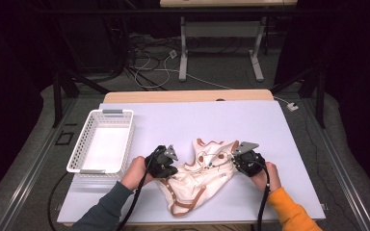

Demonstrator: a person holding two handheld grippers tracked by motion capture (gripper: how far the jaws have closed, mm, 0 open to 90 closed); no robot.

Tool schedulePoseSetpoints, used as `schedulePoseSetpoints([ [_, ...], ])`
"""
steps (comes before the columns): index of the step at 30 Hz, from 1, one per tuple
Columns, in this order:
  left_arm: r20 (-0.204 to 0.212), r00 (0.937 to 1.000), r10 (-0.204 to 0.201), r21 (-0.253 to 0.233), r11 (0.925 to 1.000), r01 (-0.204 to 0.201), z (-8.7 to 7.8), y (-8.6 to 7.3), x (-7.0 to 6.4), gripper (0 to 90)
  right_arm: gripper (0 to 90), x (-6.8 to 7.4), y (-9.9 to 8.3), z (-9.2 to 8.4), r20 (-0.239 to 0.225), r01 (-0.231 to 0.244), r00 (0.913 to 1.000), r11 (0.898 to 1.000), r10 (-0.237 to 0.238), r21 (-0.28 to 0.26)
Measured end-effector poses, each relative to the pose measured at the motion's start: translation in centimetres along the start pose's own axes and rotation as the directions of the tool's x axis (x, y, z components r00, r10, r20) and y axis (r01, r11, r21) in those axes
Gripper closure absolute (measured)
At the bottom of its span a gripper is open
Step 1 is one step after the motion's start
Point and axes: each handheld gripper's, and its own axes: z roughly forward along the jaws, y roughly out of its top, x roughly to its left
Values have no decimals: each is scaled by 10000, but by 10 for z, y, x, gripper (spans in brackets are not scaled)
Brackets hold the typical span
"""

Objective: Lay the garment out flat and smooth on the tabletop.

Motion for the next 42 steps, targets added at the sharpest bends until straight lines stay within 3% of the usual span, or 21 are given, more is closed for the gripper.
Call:
schedulePoseSetpoints([
  [5,50,10000,52,203,9998,-53,-2,0,0,858,837,0,0,-2,-6,11,10000,9998,-11,199],
  [7,-136,9997,-212,175,9996,214,-4,2,3,750,836,-2,-2,-2,-54,-101,9999,9991,104,406],
  [9,-476,9966,-669,-172,9977,662,-9,4,7,631,828,-5,-3,-3,-174,-117,9998,9989,125,462],
  [10,-562,9939,-946,-533,9944,916,-12,6,11,584,818,-6,-3,-3,-150,-149,9998,9983,158,564],
  [14,-914,9802,-1759,-1510,9753,1609,-19,14,19,534,751,-8,-1,-8,-236,-373,9990,9983,383,437],
  [16,-931,9767,-1933,-1566,9716,1773,-17,19,21,504,725,-9,0,-12,-178,-643,9977,9975,648,302],
  [20,-689,9775,-1995,-1433,9716,1882,-7,29,24,484,649,-15,2,-18,-49,-1133,9936,9934,1132,-159],
  [24,-482,9786,-1999,-1338,9722,1920,2,40,25,461,577,-19,5,-11,45,-1589,9872,9861,1593,-483],
  [29,-24,9794,-2020,-1182,9726,2003,13,52,25,445,475,-16,14,8,-286,-1800,9833,9835,1795,-166],
  [34,126,9858,-1673,-532,9844,1677,29,63,21,442,467,-19,10,19,-481,-1929,9799,9811,1934,153],
  [40,257,9848,-1719,-127,9850,1723,47,68,20,429,496,-21,6,21,-767,-1819,9798,9824,1847,427],
  [42,256,9854,-1683,-111,9856,1686,52,69,19,439,525,-20,4,22,-922,-2008,9748,9790,2033,349],
])
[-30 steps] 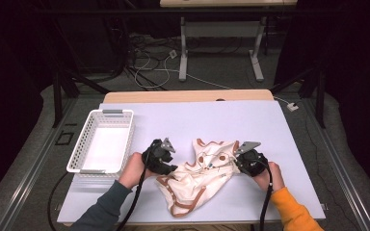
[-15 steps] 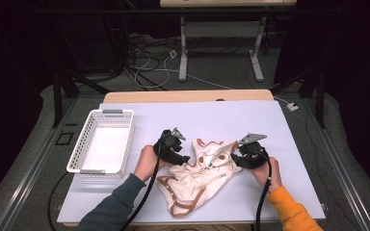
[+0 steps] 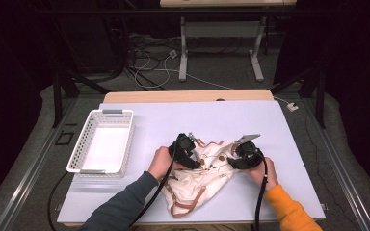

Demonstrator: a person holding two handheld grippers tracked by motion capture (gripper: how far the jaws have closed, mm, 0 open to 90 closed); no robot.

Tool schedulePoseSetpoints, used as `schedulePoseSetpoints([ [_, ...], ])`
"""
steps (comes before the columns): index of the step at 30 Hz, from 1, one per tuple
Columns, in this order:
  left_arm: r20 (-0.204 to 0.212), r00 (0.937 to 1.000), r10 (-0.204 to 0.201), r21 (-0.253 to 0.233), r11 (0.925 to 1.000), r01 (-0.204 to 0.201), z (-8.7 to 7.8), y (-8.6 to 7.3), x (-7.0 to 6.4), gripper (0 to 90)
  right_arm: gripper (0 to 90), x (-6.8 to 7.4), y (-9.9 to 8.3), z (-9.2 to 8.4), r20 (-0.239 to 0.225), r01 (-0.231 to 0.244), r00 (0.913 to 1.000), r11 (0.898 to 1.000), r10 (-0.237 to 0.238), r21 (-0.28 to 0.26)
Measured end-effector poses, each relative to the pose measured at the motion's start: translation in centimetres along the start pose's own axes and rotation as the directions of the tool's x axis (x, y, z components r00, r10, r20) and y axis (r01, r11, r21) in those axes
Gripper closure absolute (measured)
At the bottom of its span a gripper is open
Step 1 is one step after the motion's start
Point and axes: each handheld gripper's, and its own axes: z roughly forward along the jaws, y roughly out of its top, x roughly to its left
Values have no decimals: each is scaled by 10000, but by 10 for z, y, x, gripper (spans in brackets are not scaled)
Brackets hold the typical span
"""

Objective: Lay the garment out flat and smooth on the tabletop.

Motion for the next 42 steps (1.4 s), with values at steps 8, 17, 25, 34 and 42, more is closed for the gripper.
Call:
schedulePoseSetpoints([
  [8,-98,9999,87,-473,9988,-91,5,-1,-1,553,682,0,-2,-2,-469,26,9989,9999,-19,159],
  [17,438,9985,322,-851,9960,-284,6,-4,-4,885,848,8,-1,-2,-513,392,9979,9992,-387,84],
  [25,247,9997,15,-1408,9900,20,-4,-15,2,900,851,10,0,-4,-309,707,9970,9975,-708,-19],
  [34,-627,9980,7,-1590,9872,-106,-9,-8,4,517,849,11,0,-6,-123,852,9963,9963,-850,111],
  [42,-942,9953,200,-1365,9901,-328,3,10,10,359,849,8,-1,-9,-95,882,9961,9961,-881,47],
])
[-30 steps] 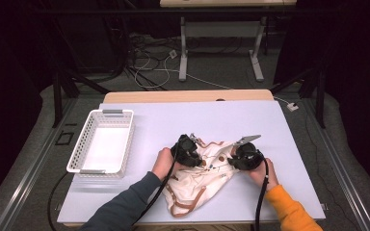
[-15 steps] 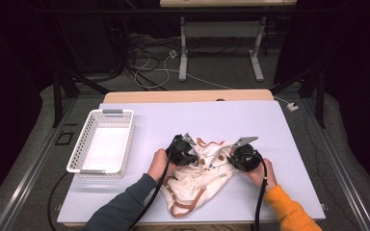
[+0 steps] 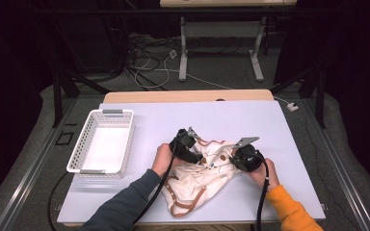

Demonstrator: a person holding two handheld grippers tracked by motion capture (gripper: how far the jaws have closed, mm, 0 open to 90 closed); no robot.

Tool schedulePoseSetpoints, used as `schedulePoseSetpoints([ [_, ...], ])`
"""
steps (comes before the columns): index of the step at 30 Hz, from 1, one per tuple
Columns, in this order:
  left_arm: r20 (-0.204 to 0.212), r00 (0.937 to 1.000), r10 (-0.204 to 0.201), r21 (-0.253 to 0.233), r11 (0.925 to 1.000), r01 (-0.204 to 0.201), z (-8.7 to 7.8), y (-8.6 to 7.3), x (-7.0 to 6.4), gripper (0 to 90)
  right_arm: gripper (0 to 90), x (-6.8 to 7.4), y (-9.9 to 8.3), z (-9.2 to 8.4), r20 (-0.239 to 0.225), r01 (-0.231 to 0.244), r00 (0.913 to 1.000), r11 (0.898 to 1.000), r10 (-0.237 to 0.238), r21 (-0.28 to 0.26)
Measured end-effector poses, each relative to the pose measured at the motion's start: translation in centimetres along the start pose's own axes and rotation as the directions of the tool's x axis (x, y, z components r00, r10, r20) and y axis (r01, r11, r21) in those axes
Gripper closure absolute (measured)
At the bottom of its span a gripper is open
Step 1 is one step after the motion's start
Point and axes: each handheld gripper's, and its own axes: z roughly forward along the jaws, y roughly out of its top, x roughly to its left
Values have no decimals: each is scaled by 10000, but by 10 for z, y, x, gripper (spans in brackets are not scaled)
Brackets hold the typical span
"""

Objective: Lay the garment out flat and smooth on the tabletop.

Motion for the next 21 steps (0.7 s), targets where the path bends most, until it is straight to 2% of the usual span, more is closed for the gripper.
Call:
schedulePoseSetpoints([
  [3,120,9998,153,14,9999,-153,7,4,1,342,848,-1,-1,0,-32,58,10000,9999,-58,143],
  [4,30,9997,239,110,9997,-239,11,5,2,343,849,-1,-1,0,-56,40,10000,9999,-40,140],
  [6,68,9987,501,175,9986,-502,15,6,3,385,848,0,-1,0,-69,28,10000,9999,-27,139],
  [8,273,9985,467,106,9988,-470,18,8,4,421,848,0,-1,0,-86,51,10000,9999,-50,149],
  [11,577,9969,527,14,9986,-529,21,8,4,538,848,0,-1,0,-90,87,9999,9999,-86,138],
  [12,724,9968,331,-113,9994,-324,23,8,3,589,848,0,-1,0,-59,91,9999,9998,-90,174],
  [14,746,9965,377,-131,9992,-369,24,10,3,655,848,0,-1,0,-86,83,9999,9999,-82,96],
  [17,795,9958,457,-103,9989,-450,25,12,-1,814,849,0,-1,-1,-72,149,9999,9998,-149,113],
  [19,725,9958,566,-57,9984,-563,24,12,-2,846,850,0,-1,-2,-59,125,9999,9999,-125,28],
  [21,664,9966,490,-123,9988,-483,23,12,-2,853,850,0,0,-4,18,187,9998,9998,-187,-61],
])
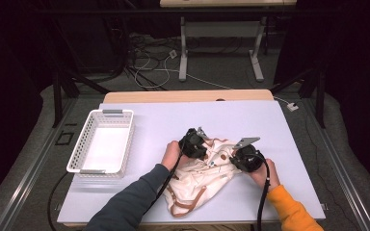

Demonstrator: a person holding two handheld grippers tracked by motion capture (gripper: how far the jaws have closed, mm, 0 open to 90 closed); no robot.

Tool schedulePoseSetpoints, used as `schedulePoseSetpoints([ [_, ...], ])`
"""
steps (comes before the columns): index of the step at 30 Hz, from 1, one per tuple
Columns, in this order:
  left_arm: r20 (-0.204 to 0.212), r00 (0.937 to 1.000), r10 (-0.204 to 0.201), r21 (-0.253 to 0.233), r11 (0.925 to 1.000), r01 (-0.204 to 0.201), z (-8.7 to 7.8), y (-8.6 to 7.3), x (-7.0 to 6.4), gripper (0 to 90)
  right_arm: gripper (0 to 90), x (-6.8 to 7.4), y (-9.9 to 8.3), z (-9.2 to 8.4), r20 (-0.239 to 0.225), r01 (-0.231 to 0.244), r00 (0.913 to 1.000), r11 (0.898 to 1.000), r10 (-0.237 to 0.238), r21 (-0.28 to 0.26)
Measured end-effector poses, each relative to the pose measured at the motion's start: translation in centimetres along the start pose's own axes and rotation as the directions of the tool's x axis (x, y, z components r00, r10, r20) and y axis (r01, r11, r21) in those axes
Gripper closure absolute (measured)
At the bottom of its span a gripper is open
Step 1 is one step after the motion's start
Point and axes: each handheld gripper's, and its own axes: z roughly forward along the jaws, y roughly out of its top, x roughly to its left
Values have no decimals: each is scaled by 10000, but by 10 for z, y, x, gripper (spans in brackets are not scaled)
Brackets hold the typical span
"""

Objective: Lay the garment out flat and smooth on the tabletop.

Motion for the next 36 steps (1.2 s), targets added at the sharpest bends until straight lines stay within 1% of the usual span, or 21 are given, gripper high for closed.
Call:
schedulePoseSetpoints([
  [2,-182,9998,31,-72,10000,-33,-5,-3,2,855,850,1,0,-1,25,21,10000,10000,-20,-92],
  [6,-389,9990,-226,-436,9988,208,-20,-10,5,855,850,3,2,-1,-52,-41,10000,9996,40,-284],
  [7,-548,9981,-274,-510,9984,246,-25,-13,6,855,850,3,2,-1,-30,46,10000,9997,-47,-226],
  [8,-672,9972,-316,-586,9979,277,-29,-16,6,856,850,4,3,-1,-69,123,9999,9993,-125,-355],
  [9,-707,9968,-373,-639,9974,328,-32,-19,6,855,849,6,4,-1,-49,164,9999,9993,-166,-339],
  [11,-784,9963,-343,-597,9978,296,-39,-24,6,855,849,8,6,0,-82,303,9995,9984,-308,-472],
  [14,-899,9952,-385,-550,9979,336,-46,-33,5,855,848,12,11,2,-184,406,9990,9982,-414,-443],
  [15,-915,9941,-577,-563,9970,527,-49,-36,3,855,848,13,11,3,-224,398,9989,9983,-408,-436],
  [17,-996,9931,-616,-552,9969,563,-55,-43,2,855,848,17,14,5,-293,548,9980,9975,-561,-444],
  [19,-1082,9921,-627,-564,9968,568,-61,-50,0,855,848,21,17,7,-413,838,9955,9956,-855,-414],
  [20,-1087,9916,-707,-599,9961,645,-63,-53,-2,855,848,23,18,8,-459,849,9952,9956,-867,-397],
  [22,-1162,9911,-650,-489,9970,596,-68,-57,-4,854,848,26,20,9,-515,955,9939,9946,-975,-394],
  [24,-1211,9903,-687,-559,9965,623,-73,-62,-6,854,848,29,23,10,-694,913,9931,9949,-942,-437],
  [25,-1265,9893,-721,-533,9964,658,-77,-64,-8,853,848,30,24,10,-678,935,9930,9944,-967,-482],
  [26,-1272,9891,-746,-547,9962,681,-80,-67,-9,853,848,31,26,9,-787,1036,9910,9930,-1079,-572],
  [27,-1322,9885,-731,-541,9963,665,-83,-69,-9,853,848,33,27,9,-801,990,9914,9933,-1037,-601],
  [28,-1321,9883,-763,-494,9963,704,-85,-71,-11,852,848,32,27,8,-777,1147,9898,9913,-1196,-650],
  [32,-1213,9884,-909,-575,9948,845,-88,-76,-17,849,849,29,26,3,-703,973,9924,9937,-1011,-551],
  [34,-1136,9910,-706,-453,9968,659,-85,-75,-19,841,849,24,23,-1,-614,824,9945,9956,-851,-454],
  [35,-1094,9913,-733,-516,9964,680,-81,-74,-21,832,849,22,21,-2,-683,668,9953,9972,-691,-349],
  [36,-1079,9922,-628,-497,9971,577,-79,-73,-21,803,849,19,18,-3,-676,621,9957,9980,-630,-146],
])
